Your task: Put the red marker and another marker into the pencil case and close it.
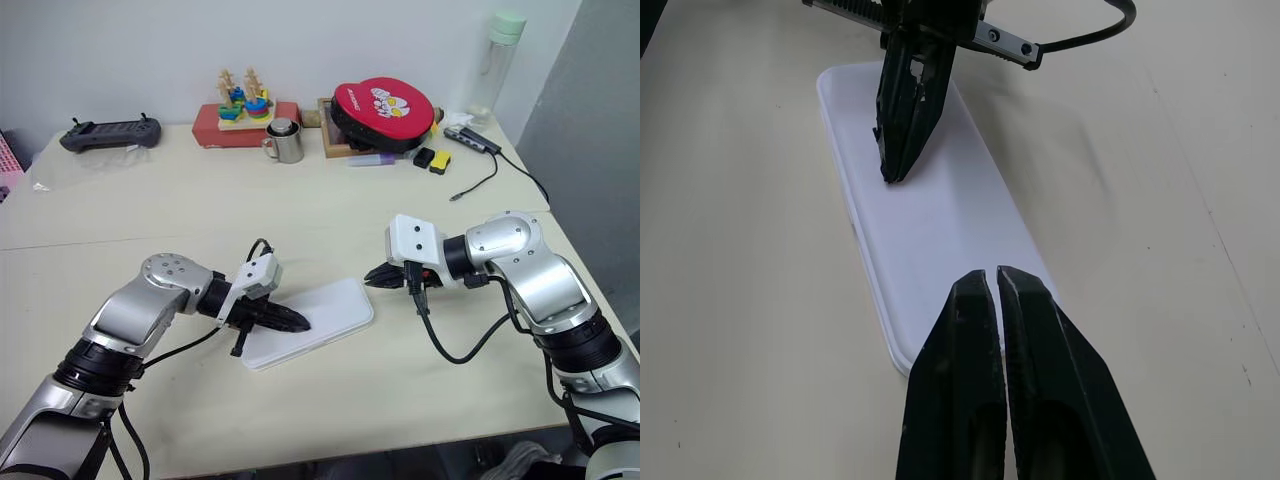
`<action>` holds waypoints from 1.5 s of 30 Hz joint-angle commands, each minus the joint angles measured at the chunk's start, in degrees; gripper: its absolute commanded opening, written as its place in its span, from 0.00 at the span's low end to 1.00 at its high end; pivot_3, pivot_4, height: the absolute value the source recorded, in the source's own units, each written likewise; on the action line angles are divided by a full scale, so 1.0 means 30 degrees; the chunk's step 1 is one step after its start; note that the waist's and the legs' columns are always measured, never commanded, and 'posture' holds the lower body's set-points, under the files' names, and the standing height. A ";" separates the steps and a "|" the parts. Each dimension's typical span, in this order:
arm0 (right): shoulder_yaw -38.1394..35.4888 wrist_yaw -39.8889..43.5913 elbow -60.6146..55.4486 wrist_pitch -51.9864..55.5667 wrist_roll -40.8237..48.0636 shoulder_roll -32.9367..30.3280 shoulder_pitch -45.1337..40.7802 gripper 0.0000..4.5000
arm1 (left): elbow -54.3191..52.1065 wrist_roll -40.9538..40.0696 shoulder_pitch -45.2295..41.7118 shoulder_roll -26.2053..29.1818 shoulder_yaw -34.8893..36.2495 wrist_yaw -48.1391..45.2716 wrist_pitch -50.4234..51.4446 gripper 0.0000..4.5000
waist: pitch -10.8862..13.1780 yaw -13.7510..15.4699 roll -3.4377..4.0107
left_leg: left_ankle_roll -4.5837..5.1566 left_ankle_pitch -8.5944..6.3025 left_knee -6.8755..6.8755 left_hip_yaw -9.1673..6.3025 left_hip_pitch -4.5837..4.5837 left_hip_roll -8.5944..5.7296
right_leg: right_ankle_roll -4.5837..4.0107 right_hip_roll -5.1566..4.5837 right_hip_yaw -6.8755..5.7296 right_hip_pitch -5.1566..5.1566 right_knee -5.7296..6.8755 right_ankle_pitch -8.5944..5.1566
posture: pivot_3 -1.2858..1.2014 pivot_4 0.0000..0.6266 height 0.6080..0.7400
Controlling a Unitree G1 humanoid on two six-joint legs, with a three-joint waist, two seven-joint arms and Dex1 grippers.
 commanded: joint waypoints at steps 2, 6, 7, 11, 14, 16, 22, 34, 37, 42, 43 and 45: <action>-0.0267 -0.0085 -0.0649 -0.0061 -0.0037 -0.0201 -0.0057 0.03 | 0.0671 0.0569 0.0691 0.0184 -0.0333 0.0596 0.0104 0.01 | 0.0000 -0.0018 -0.0001 | 0.0003 -0.0002 -0.0015 0.0008 0.0164 0.0000 | 0.0008 0.0000 0.0008 0.0153 -0.0012 -0.0013 | 0.52 0.24 1.00; -0.0378 -0.0182 -0.0717 0.0114 0.0125 -0.0133 -0.0040 0.03 | -0.0431 -0.0777 0.0991 0.0610 0.1406 0.0870 0.0941 0.01 | 0.0001 -0.0103 0.0000 | 0.0003 -0.0002 -0.0012 0.0017 0.0191 0.0000 | -0.0001 0.0003 0.0021 0.0172 -0.0007 0.0004 | 0.52 0.24 1.00; -0.0462 -0.0292 -0.0723 0.0205 0.0182 -0.0086 -0.0024 0.03 | -0.1019 -0.1318 0.1234 0.0910 0.2063 0.0907 0.1379 0.01 | 0.0001 -0.0139 0.0000 | 0.0003 -0.0002 -0.0012 0.0017 0.0188 0.0002 | 0.0001 0.0005 0.0021 0.0164 -0.0006 0.0006 | 0.52 0.24 1.00; -0.0812 -0.0934 -0.0731 0.0584 0.0360 0.0176 0.0072 0.03 | -0.2985 -0.2862 0.2677 0.1879 0.4988 0.1929 0.2357 0.01 | 0.0010 -0.0182 0.0002 | 0.0003 -0.0002 -0.0040 0.0004 0.0145 0.0011 | 0.0003 0.0011 0.0017 0.0107 -0.0004 0.0000 | 0.52 0.24 1.00; -0.1168 -0.1589 -0.0845 0.1172 0.0587 0.0350 0.0320 0.03 | -0.4524 -0.3756 0.4044 0.2483 0.7123 0.2956 0.3248 0.01 | 0.0012 -0.0110 -0.0001 | 0.0003 -0.0003 -0.0045 0.0004 0.0095 0.0013 | 0.0010 0.0007 0.0017 0.0067 -0.0014 -0.0008 | 0.52 0.24 1.00; -0.1659 -0.1819 -0.1174 0.1675 0.0883 0.0057 0.0922 0.03 | -0.5702 -0.3834 0.5324 0.2445 0.8531 0.4277 0.3450 0.01 | 0.0014 -0.0048 0.0002 | 0.0003 -0.0003 -0.0046 0.0007 0.0081 0.0009 | 0.0023 -0.0004 0.0015 0.0062 -0.0027 -0.0016 | 0.52 0.24 1.00; -0.3668 -0.3800 -0.1857 0.3031 0.1184 -0.0579 0.4437 0.03 | -1.1689 -0.3355 1.1778 -0.0378 1.3827 1.0022 0.4481 0.01 | 0.0015 0.0169 -0.0012 | 0.0024 -0.0026 -0.0071 0.0029 0.0049 -0.0018 | 0.0007 -0.0072 0.0017 0.0068 -0.0106 -0.0008 | 0.52 0.24 1.00; -0.6308 -1.2110 -0.0819 0.4706 0.0745 0.5147 0.7168 0.03 | -1.4208 -0.1599 1.4957 -0.8823 1.5987 2.1048 0.4383 0.01 | -0.0001 0.0395 -0.0113 | 0.0012 -0.0019 -0.0005 0.0046 0.0162 -0.0029 | -0.0031 -0.0048 0.0046 0.0167 -0.0065 0.0005 | 0.52 0.24 1.00; -0.6649 -1.3070 -0.0541 0.4978 0.0699 0.5502 0.7192 0.03 | -1.3913 -0.1414 1.5670 -0.8981 1.5958 2.1388 0.3880 0.01 | -0.0001 0.0391 -0.0114 | 0.0010 -0.0018 -0.0006 0.0077 0.0157 -0.0030 | -0.0026 -0.0049 0.0071 0.0165 -0.0094 0.0010 | 0.52 0.24 1.00; -0.7040 -1.4304 -0.0606 0.4969 0.0794 0.5914 0.7313 0.14 | -1.3524 -0.1598 1.6036 -0.9211 1.6058 2.1887 0.3072 0.12 | -0.0001 0.0399 -0.0114 | 0.0013 -0.0021 -0.0045 0.0083 0.0129 -0.0026 | -0.0012 -0.0050 0.0067 0.0148 -0.0147 0.0010 | 0.52 0.24 1.00; -0.7247 -1.4730 -0.0903 0.5112 0.0925 0.6186 0.7482 0.20 | -1.3548 -0.1559 1.6067 -0.9340 1.6033 2.2095 0.2936 0.16 | 0.0000 0.0398 -0.0114 | 0.0014 -0.0021 -0.0046 0.0083 0.0128 -0.0024 | -0.0013 -0.0050 0.0065 0.0147 -0.0150 0.0009 | 0.52 0.24 1.00; -0.7459 -1.5233 -0.1239 0.5270 0.1090 0.6523 0.7671 0.32 | -1.3540 -0.1485 1.6113 -0.9429 1.5955 2.2364 0.2740 0.26 | -0.0001 0.0399 -0.0114 | 0.0014 -0.0021 -0.0049 0.0084 0.0127 -0.0023 | -0.0014 -0.0049 0.0065 0.0147 -0.0152 0.0008 | 0.52 0.24 1.00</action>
